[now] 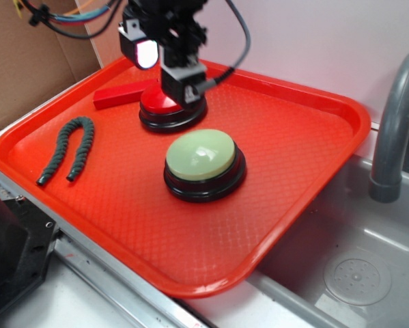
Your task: Push the green button.
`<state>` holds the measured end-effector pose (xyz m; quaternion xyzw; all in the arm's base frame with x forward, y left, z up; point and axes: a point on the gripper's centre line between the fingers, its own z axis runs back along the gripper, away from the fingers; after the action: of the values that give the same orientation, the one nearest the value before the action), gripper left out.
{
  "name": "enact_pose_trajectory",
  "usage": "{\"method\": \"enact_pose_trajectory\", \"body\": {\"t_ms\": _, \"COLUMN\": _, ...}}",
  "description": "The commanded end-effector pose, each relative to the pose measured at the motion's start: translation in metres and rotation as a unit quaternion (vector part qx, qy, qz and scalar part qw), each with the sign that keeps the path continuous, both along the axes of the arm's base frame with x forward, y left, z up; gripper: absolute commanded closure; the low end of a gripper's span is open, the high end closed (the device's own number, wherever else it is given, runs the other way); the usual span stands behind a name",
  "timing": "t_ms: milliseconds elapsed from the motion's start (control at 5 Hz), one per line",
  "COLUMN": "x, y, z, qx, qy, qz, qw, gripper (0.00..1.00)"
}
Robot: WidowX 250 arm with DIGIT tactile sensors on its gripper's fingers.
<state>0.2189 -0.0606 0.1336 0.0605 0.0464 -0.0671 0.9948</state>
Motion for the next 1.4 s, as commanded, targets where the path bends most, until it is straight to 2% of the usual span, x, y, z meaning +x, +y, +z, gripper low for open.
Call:
{"method": "enact_pose_trajectory", "body": {"t_ms": 0, "x": 0.0, "y": 0.011, "z": 0.015, "qx": -0.053, "qy": -0.035, "qz": -0.101, "qw": 0.993, "gripper": 0.0}}
{"method": "enact_pose_trajectory", "body": {"t_ms": 200, "x": 0.002, "y": 0.01, "z": 0.012, "qx": -0.081, "qy": -0.043, "qz": -0.151, "qw": 0.984, "gripper": 0.0}}
{"method": "enact_pose_trajectory", "body": {"t_ms": 400, "x": 0.004, "y": 0.006, "z": 0.012, "qx": -0.069, "qy": -0.042, "qz": -0.155, "qw": 0.985, "gripper": 0.0}}
{"method": "enact_pose_trajectory", "body": {"t_ms": 600, "x": 0.004, "y": 0.003, "z": 0.012, "qx": -0.067, "qy": -0.029, "qz": -0.149, "qw": 0.986, "gripper": 0.0}}
{"method": "enact_pose_trajectory", "body": {"t_ms": 800, "x": 0.002, "y": 0.001, "z": 0.015, "qx": -0.054, "qy": -0.022, "qz": -0.148, "qw": 0.987, "gripper": 0.0}}
{"method": "enact_pose_trajectory", "body": {"t_ms": 1200, "x": 0.002, "y": 0.001, "z": 0.018, "qx": -0.059, "qy": -0.019, "qz": -0.147, "qw": 0.987, "gripper": 0.0}}
